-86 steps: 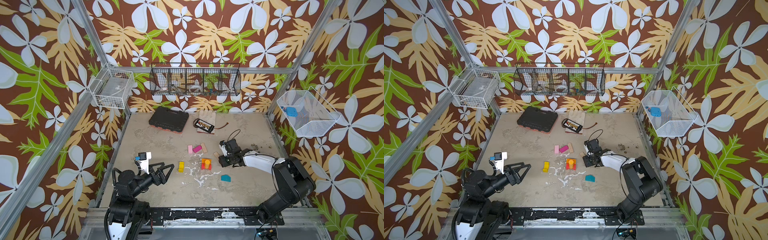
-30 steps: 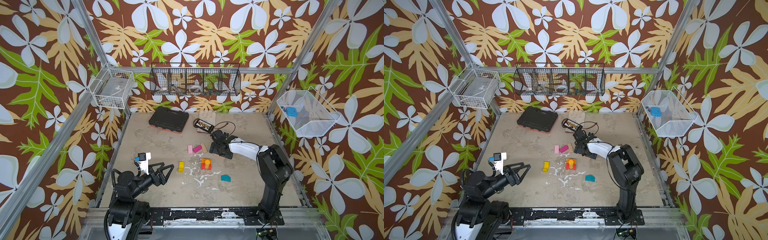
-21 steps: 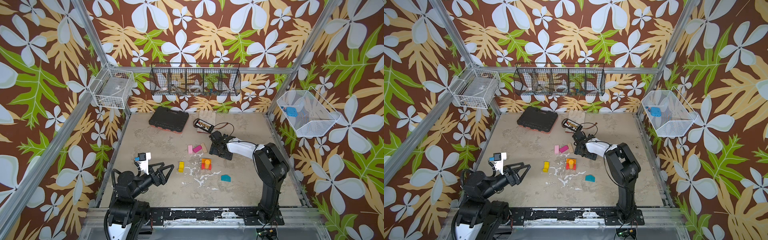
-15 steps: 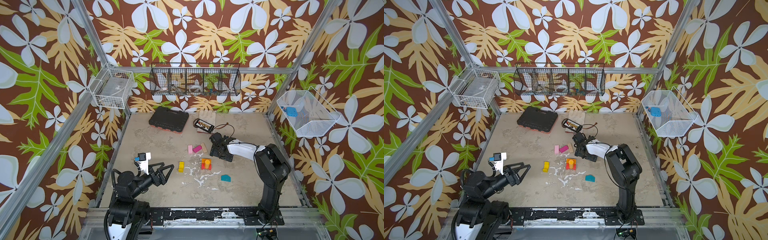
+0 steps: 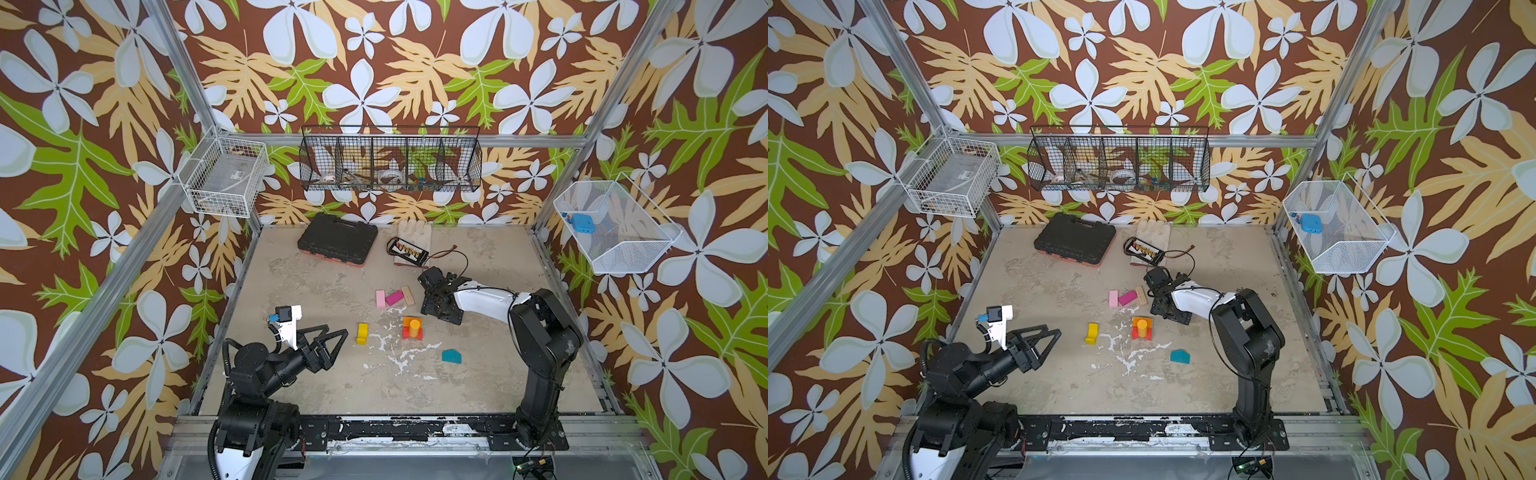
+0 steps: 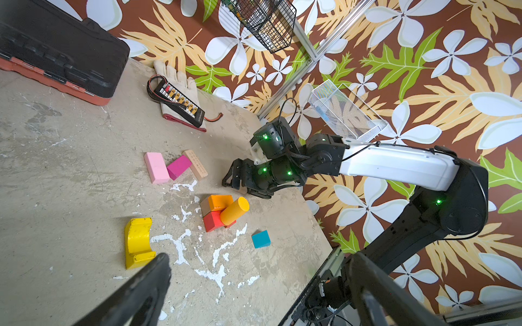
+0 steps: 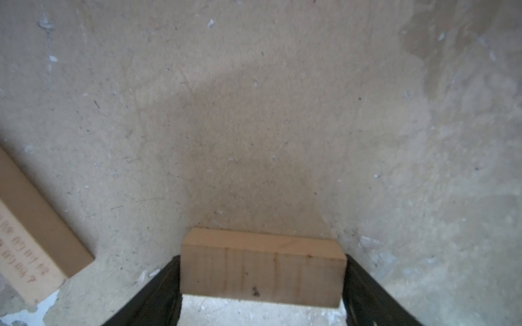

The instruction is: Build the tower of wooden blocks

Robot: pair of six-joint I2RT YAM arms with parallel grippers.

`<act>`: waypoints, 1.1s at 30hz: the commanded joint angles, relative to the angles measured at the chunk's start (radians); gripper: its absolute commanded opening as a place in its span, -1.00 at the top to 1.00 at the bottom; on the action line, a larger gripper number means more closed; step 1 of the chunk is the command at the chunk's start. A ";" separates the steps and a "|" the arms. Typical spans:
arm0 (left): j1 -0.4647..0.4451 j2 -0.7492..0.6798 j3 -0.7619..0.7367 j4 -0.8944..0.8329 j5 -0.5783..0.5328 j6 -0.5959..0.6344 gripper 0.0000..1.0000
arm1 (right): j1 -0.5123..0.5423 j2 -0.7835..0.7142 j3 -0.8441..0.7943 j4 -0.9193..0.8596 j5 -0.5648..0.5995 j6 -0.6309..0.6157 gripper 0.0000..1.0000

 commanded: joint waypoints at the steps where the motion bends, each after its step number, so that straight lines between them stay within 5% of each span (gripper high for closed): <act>1: -0.002 -0.003 -0.002 0.014 0.010 0.005 -1.00 | 0.001 0.004 -0.014 0.010 -0.013 -0.010 -0.61; 16: -0.002 -0.002 -0.003 0.014 0.008 0.003 -1.00 | 0.020 -0.146 0.016 -0.060 0.043 -0.083 -0.54; 22: -0.001 -0.002 -0.004 0.014 0.007 0.003 -1.00 | 0.113 -0.224 0.069 -0.093 0.067 -0.086 -0.55; 33: -0.002 -0.003 -0.003 0.014 0.008 0.003 -1.00 | 0.269 -0.135 0.179 -0.160 0.086 -0.056 -0.56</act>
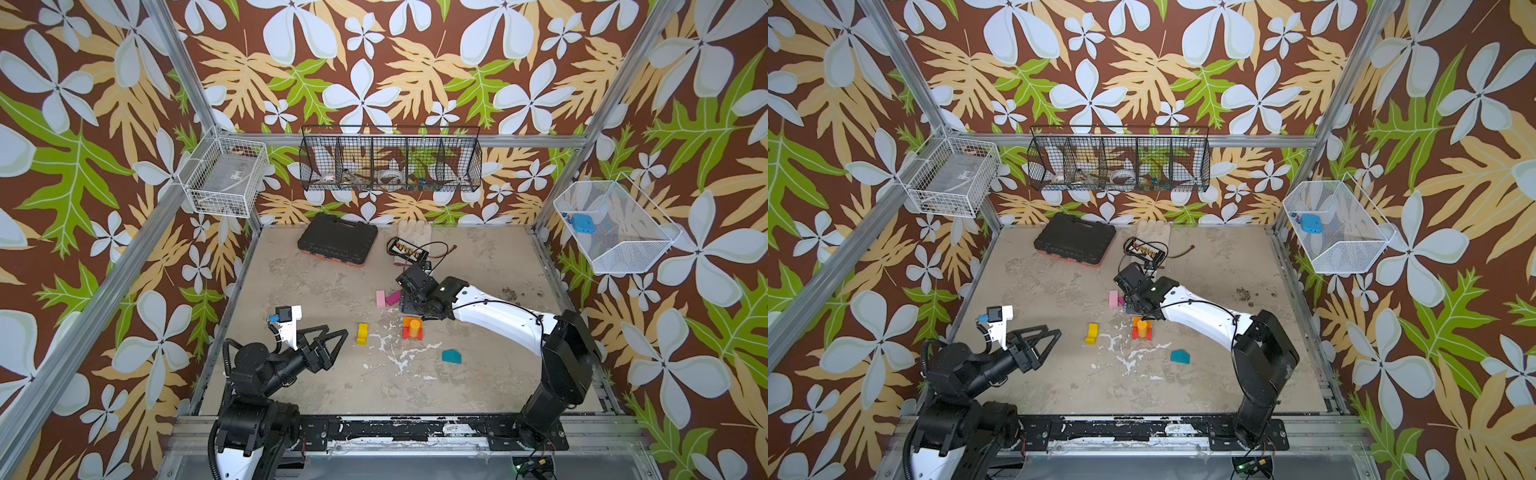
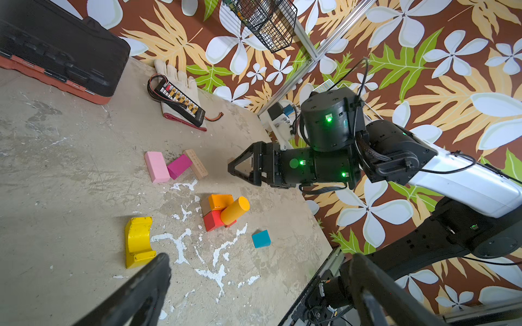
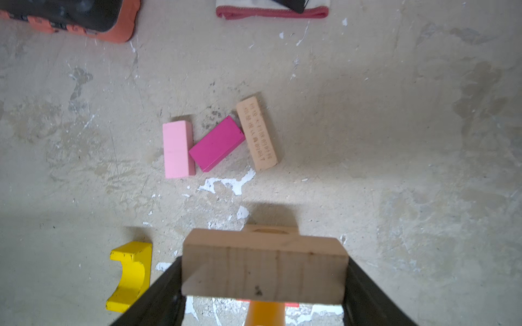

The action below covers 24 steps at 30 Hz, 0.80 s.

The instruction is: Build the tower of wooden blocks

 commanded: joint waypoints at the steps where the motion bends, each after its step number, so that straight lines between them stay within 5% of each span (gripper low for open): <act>1: -0.001 -0.001 0.000 0.014 0.008 0.004 -1.00 | 0.018 0.027 0.017 -0.046 0.025 0.014 -0.56; 24: -0.002 -0.003 0.000 0.015 0.009 0.003 -1.00 | 0.025 0.100 -0.016 -0.035 -0.009 0.014 -0.64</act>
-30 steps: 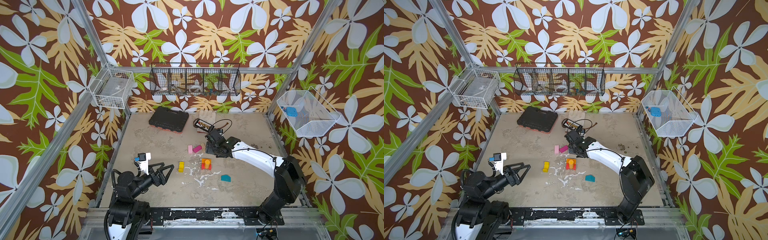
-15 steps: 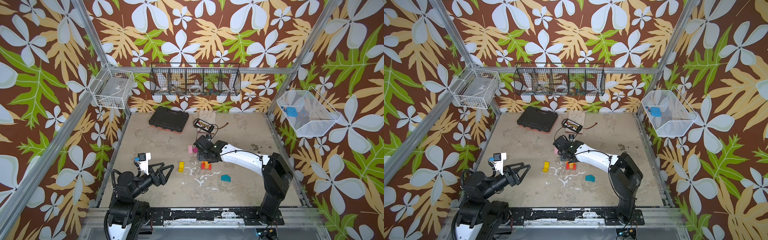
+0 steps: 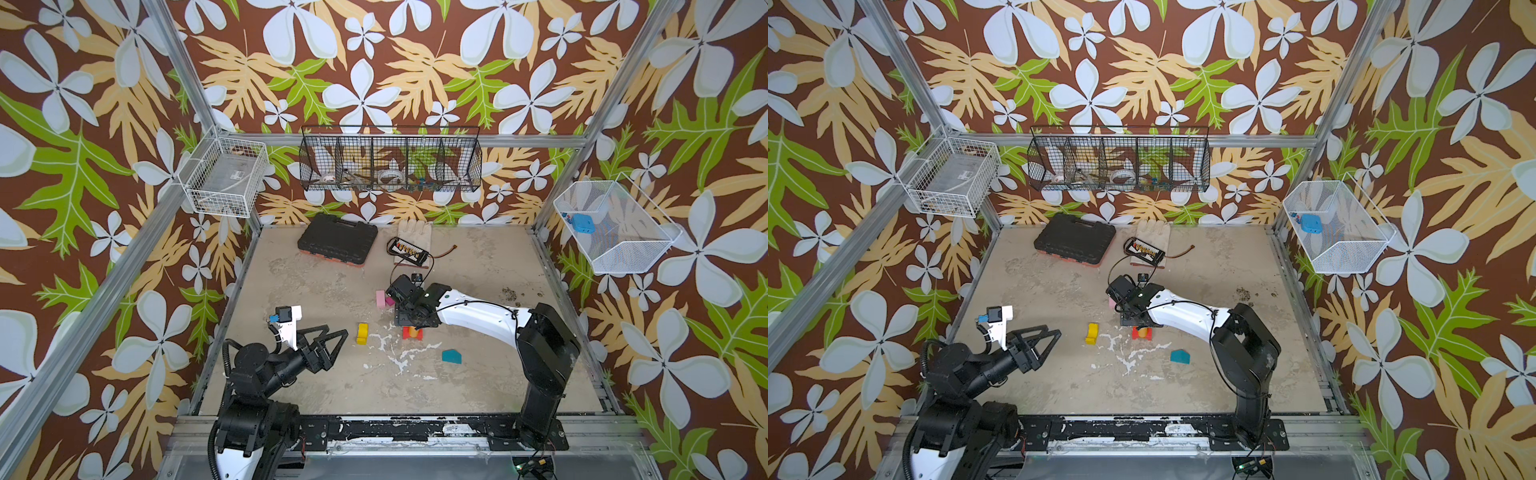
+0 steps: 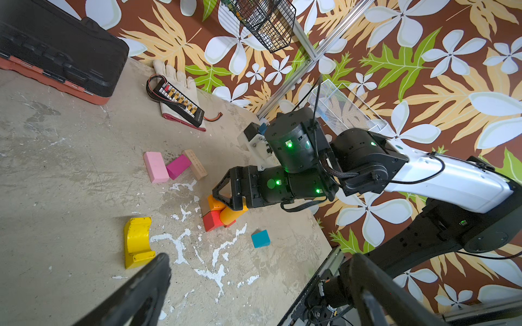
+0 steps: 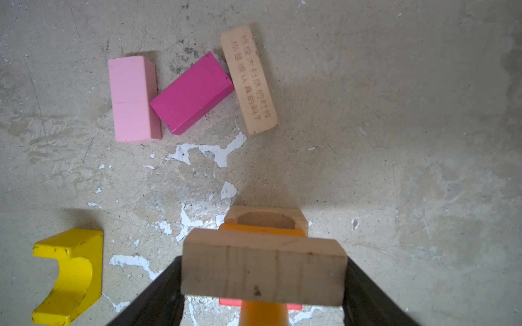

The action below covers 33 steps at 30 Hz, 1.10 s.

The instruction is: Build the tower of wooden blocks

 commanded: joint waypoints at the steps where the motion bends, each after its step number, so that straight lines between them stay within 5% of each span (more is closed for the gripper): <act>1: -0.001 -0.001 0.000 0.016 0.007 0.003 -1.00 | 0.002 0.007 0.000 -0.003 0.002 -0.002 -0.64; 15: -0.002 -0.003 -0.001 0.016 0.007 0.003 -1.00 | 0.003 0.030 0.008 -0.010 0.002 -0.002 -0.70; 27: -0.002 -0.004 -0.001 0.016 0.007 0.003 -1.00 | 0.000 0.046 0.076 -0.032 0.030 0.004 -0.98; 33: -0.001 -0.007 -0.001 0.015 0.008 0.003 -1.00 | -0.011 0.052 0.156 -0.078 0.101 -0.016 -0.88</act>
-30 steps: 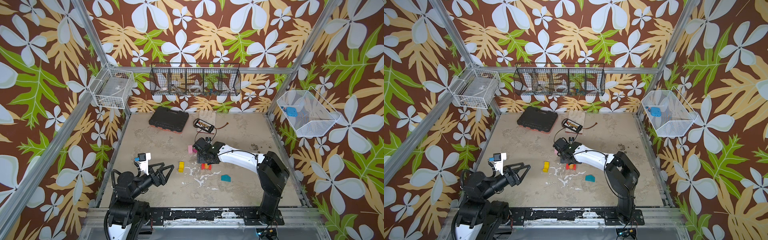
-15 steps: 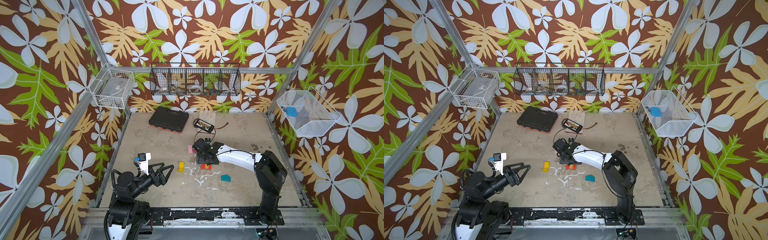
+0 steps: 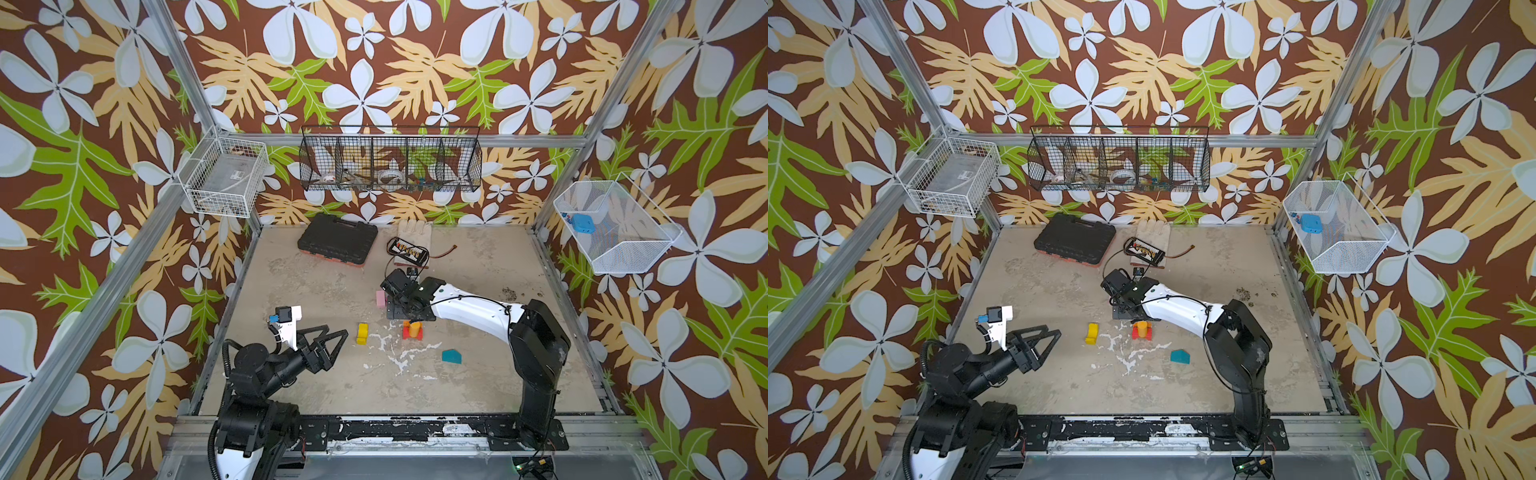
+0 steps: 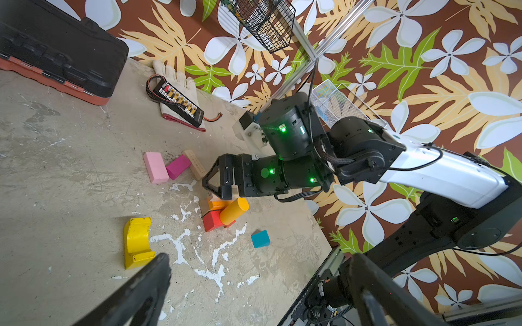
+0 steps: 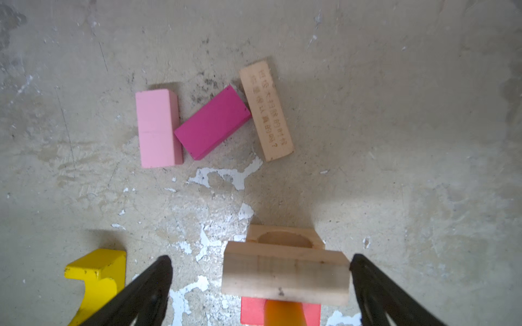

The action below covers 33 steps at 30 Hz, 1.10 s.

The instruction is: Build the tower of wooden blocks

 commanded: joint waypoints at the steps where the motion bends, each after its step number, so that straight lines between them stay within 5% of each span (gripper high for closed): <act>1: -0.002 -0.004 -0.001 0.016 0.009 0.003 -1.00 | -0.001 -0.004 0.035 -0.045 0.072 -0.019 -0.83; 9: -0.001 -0.004 -0.001 0.015 0.008 0.002 -1.00 | -0.068 -0.006 0.061 -0.028 0.046 -0.095 -0.35; 22: -0.002 -0.002 -0.003 0.016 0.007 0.001 -1.00 | -0.114 0.104 0.050 0.000 -0.021 -0.140 -0.16; 33: -0.002 -0.004 -0.003 0.017 0.007 0.001 -1.00 | -0.108 0.058 -0.028 0.037 -0.049 -0.125 -0.16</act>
